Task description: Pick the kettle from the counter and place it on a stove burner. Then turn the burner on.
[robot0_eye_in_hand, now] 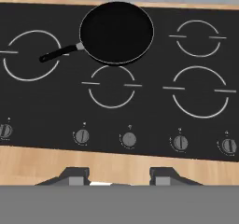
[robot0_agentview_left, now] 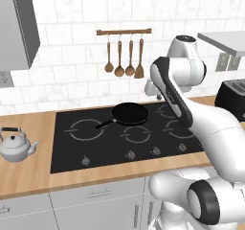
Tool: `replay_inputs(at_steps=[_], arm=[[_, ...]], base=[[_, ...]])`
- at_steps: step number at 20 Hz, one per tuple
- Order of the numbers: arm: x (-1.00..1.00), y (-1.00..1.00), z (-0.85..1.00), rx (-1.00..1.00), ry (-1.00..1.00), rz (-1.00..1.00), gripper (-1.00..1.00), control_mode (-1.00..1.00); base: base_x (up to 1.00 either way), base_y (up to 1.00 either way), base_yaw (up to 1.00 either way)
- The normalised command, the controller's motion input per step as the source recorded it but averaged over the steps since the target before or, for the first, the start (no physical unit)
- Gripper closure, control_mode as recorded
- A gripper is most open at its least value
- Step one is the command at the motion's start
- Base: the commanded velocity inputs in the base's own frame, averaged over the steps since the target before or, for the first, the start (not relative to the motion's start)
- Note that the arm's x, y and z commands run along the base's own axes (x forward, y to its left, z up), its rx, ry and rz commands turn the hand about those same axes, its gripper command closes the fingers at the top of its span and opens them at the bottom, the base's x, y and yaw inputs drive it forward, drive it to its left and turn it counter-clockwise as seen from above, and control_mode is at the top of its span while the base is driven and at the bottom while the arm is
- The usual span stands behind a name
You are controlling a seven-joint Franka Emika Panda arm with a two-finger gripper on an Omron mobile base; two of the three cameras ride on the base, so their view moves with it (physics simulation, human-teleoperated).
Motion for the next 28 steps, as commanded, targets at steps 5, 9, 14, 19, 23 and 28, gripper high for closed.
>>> replay_inputs(at_steps=[5,9,14,19,23,28], arm=[[-0.04,0.03,-0.02,0.0,0.02,0.01,-1.0,-1.0],[-0.11,0.26,-0.04,-0.01,0.01,0.03,-1.0,-1.0],[-0.34,0.13,0.0,0.0,-0.02,0.08,-1.0,-1.0],[-0.54,0.66,0.0,-0.01,-0.04,0.16,-1.0,-1.0],[-0.5,1.0,-0.01,-0.01,0.0,0.25,-1.0,-1.0],[-0.38,1.0,-0.08,0.0,0.0,0.32,-1.0,-1.0]], base=[[0.0,0.0,0.0],[0.0,0.0,0.0],[0.0,0.0,0.0],[0.0,0.0,0.0],[0.0,0.0,0.0],[0.0,0.0,0.0]])
